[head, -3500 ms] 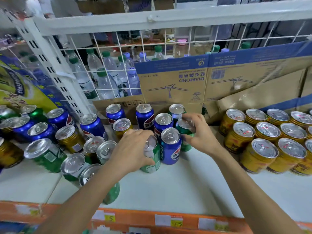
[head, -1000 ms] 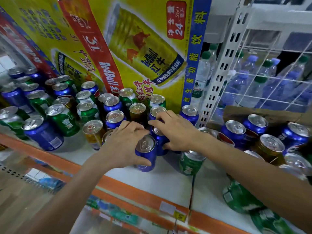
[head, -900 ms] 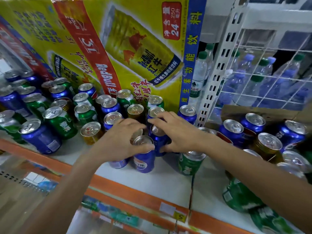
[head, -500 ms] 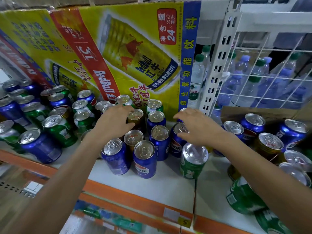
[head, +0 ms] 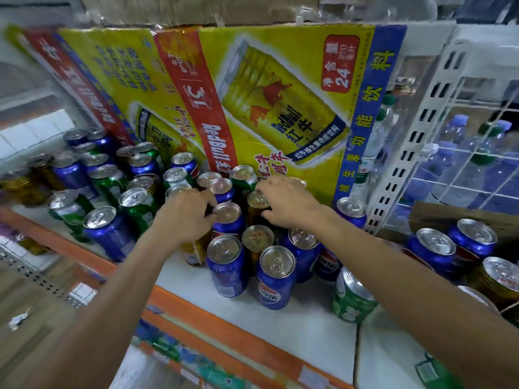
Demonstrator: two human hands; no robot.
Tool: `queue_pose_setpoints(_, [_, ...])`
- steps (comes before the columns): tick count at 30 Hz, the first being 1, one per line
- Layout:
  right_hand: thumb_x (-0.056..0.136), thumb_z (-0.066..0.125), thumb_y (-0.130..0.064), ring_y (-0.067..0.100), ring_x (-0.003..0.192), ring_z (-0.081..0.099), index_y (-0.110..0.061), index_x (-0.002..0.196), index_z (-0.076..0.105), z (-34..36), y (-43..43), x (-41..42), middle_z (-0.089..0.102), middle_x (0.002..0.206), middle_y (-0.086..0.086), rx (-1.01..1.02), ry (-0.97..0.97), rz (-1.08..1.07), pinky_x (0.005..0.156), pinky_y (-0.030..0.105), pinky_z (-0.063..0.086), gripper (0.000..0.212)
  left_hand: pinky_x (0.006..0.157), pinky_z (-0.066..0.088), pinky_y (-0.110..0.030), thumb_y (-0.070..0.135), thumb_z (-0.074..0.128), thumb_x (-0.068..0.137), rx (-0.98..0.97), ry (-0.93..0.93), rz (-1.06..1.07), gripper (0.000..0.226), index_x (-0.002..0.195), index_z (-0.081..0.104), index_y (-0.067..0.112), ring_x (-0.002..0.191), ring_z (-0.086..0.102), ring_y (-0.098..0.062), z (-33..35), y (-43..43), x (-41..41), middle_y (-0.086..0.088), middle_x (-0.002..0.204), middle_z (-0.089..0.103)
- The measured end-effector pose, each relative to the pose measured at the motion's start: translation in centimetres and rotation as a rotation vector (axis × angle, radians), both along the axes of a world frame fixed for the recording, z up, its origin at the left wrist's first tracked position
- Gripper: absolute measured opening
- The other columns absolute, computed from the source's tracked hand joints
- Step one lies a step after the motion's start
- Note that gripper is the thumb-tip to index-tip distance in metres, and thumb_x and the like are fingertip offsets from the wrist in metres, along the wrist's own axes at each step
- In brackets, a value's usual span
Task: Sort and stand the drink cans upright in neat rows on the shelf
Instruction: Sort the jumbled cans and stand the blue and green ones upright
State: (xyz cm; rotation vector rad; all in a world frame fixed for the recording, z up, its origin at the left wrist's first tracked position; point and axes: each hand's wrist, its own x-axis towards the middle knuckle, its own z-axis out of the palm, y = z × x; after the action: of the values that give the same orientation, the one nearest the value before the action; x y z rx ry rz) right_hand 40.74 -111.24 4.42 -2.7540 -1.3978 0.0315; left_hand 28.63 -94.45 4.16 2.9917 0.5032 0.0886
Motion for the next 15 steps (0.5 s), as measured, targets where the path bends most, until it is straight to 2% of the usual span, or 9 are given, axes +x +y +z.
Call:
queue_pose_setpoints(5, [0.079, 0.065, -0.025, 0.033, 0.121, 0.045, -0.014, 0.134, 0.040, -1.4, 3.1, 1.7, 0.048, 0.130, 0.015, -0.156, 0.013, -0.036, 0.097, 0.045, 0.043, 0.061, 0.087, 0.042, -0.035, 0.026, 0.050, 0.091, -0.153, 0.086, 0.138, 0.045, 0.136, 0.044, 0.023, 0.119, 0.051, -0.030, -2.7, 1.6, -1.6, -0.009, 0.133, 0.053])
queue_pose_setpoints(7, [0.081, 0.061, -0.022, 0.032, 0.120, 0.047, -0.016, 0.137, 0.037, -1.8, 3.9, 1.8, 0.050, 0.127, 0.014, -0.225, 0.022, -0.048, 0.105, 0.048, 0.032, 0.061, 0.097, 0.040, -0.034, 0.026, 0.051, 0.092, -0.275, 0.095, 0.155, 0.048, 0.139, 0.042, 0.021, 0.125, 0.046, -0.028, -3.4, 2.1, -1.7, -0.008, 0.137, 0.049])
queue_pose_setpoints(9, [0.082, 0.058, -0.020, 0.031, 0.119, 0.048, -0.016, 0.140, 0.031, -2.1, 4.3, 1.5, 0.051, 0.125, 0.014, -0.276, 0.010, -0.057, 0.112, 0.053, 0.018, 0.063, 0.105, 0.036, -0.036, 0.034, 0.042, 0.094, -0.302, 0.154, 0.135, 0.051, 0.141, 0.039, 0.016, 0.130, 0.040, -0.029, -3.5, 2.2, -1.7, -0.011, 0.144, 0.042])
queue_pose_setpoints(11, [0.083, 0.058, -0.020, 0.033, 0.121, 0.046, -0.018, 0.141, 0.029, -2.4, 4.4, 1.3, 0.049, 0.127, 0.014, -0.276, -0.030, -0.077, 0.113, 0.057, 0.012, 0.065, 0.112, 0.027, -0.040, 0.044, 0.034, 0.085, -0.324, 0.286, 0.093, 0.068, 0.144, 0.034, 0.009, 0.140, 0.024, -0.030, -3.1, 2.1, -1.7, -0.011, 0.154, 0.026])
queue_pose_setpoints(12, [0.082, 0.059, -0.020, 0.033, 0.122, 0.046, -0.019, 0.141, 0.030, -2.4, 4.3, 1.3, 0.048, 0.128, 0.014, -0.263, -0.034, -0.084, 0.112, 0.059, 0.010, 0.066, 0.114, 0.026, -0.039, 0.044, 0.039, 0.080, -0.320, 0.331, 0.079, 0.075, 0.147, 0.030, 0.009, 0.143, 0.017, -0.028, -2.9, 2.1, -1.9, -0.007, 0.156, 0.021])
queue_pose_setpoints(14, [0.081, 0.061, -0.019, 0.031, 0.121, 0.047, -0.022, 0.139, 0.033, -2.1, 4.0, 1.3, 0.048, 0.128, 0.012, -0.227, -0.007, -0.074, 0.112, 0.058, 0.009, 0.065, 0.110, 0.033, -0.036, 0.042, 0.055, 0.069, -0.291, 0.298, 0.097, 0.085, 0.147, 0.030, 0.019, 0.140, 0.025, -0.024, -3.3, 2.7, -2.4, -0.002, 0.151, 0.029])
queue_pose_setpoints(15, [0.080, 0.062, -0.019, 0.029, 0.121, 0.047, -0.024, 0.138, 0.036, -1.8, 3.8, 1.3, 0.049, 0.127, 0.010, -0.198, 0.014, -0.064, 0.112, 0.057, 0.011, 0.064, 0.104, 0.039, -0.035, 0.046, 0.054, 0.062, -0.277, 0.256, 0.129, 0.083, 0.141, 0.039, 0.024, 0.134, 0.036, -0.022, -3.4, 2.9, -2.5, 0.000, 0.147, 0.039])
